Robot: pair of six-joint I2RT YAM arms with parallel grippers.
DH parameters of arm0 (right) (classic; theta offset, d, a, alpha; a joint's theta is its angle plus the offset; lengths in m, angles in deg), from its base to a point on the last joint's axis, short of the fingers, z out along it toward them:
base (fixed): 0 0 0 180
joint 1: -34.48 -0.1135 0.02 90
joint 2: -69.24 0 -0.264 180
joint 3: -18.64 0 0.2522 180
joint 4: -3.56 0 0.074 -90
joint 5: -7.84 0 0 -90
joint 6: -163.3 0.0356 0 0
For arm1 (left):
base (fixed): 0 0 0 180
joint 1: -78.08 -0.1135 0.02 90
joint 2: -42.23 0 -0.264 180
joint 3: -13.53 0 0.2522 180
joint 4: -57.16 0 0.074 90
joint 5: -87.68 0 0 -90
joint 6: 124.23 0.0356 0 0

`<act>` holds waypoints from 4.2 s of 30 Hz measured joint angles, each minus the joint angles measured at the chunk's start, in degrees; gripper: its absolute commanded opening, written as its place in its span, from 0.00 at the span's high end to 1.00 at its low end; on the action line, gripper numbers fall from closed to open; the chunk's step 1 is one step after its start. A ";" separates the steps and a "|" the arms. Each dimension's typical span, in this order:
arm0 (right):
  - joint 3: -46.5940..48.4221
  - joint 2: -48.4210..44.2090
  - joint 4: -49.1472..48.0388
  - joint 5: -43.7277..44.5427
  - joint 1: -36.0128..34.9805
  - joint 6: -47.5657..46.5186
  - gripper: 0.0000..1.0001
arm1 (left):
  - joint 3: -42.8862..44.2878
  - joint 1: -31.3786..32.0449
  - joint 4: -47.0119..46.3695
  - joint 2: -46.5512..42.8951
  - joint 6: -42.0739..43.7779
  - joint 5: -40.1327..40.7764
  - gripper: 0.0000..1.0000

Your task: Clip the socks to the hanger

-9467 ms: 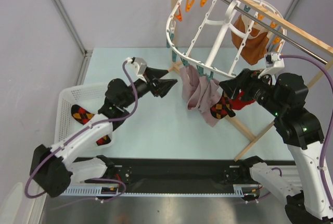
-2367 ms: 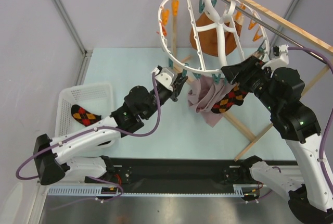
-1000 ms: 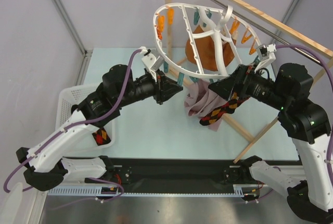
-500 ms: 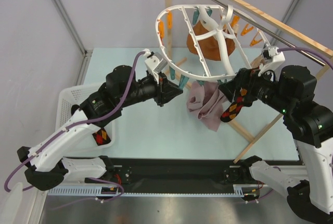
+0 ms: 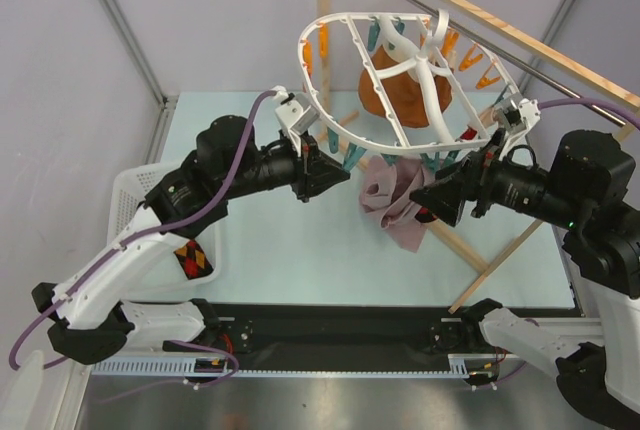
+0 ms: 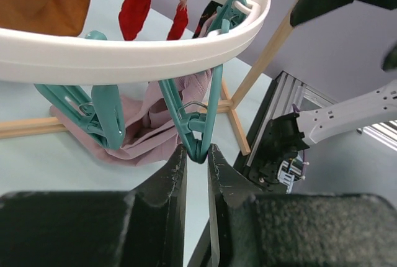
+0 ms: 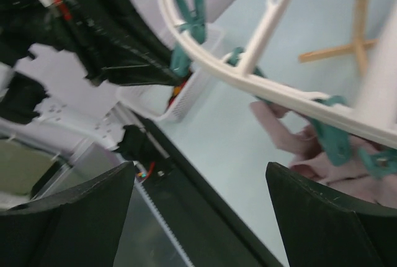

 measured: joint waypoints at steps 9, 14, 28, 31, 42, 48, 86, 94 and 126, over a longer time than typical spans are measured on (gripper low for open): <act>-4.42 -0.11 -9.55 -14.21 -1.99 8.41 0.08 | 0.11 -2.45 -2.34 1.42 -4.83 -8.87 1.00; -10.97 -0.42 -17.68 -14.49 -2.93 15.78 0.11 | -1.31 -3.43 -6.51 1.57 -9.51 -14.67 1.00; -19.32 -3.58 -30.01 -3.04 -5.25 28.79 0.25 | -6.32 -5.20 -18.47 2.45 -19.67 -24.65 1.00; -20.57 -3.74 -31.87 -0.81 -6.29 29.75 0.27 | -6.58 -5.35 -19.91 2.51 -20.90 -25.51 1.00; -22.08 -2.38 -34.88 11.89 -15.72 29.20 0.34 | -9.31 -5.68 -27.47 3.56 -25.99 -28.48 1.00; -24.83 -2.58 -37.16 19.17 -18.86 29.03 0.34 | -10.08 -5.68 -29.99 3.67 -27.45 -29.70 1.00; -28.87 -3.80 -38.14 38.88 -15.78 18.53 0.41 | -31.15 -13.18 -26.82 -19.87 -1.36 2.97 0.23; -28.89 -6.01 -37.16 37.27 -10.19 18.49 0.39 | -41.05 -23.30 -43.65 -13.25 -5.29 -9.16 0.21; -28.92 -6.58 -34.88 25.99 -1.18 18.84 0.39 | -28.63 -28.79 -95.47 18.10 -25.49 -49.68 0.27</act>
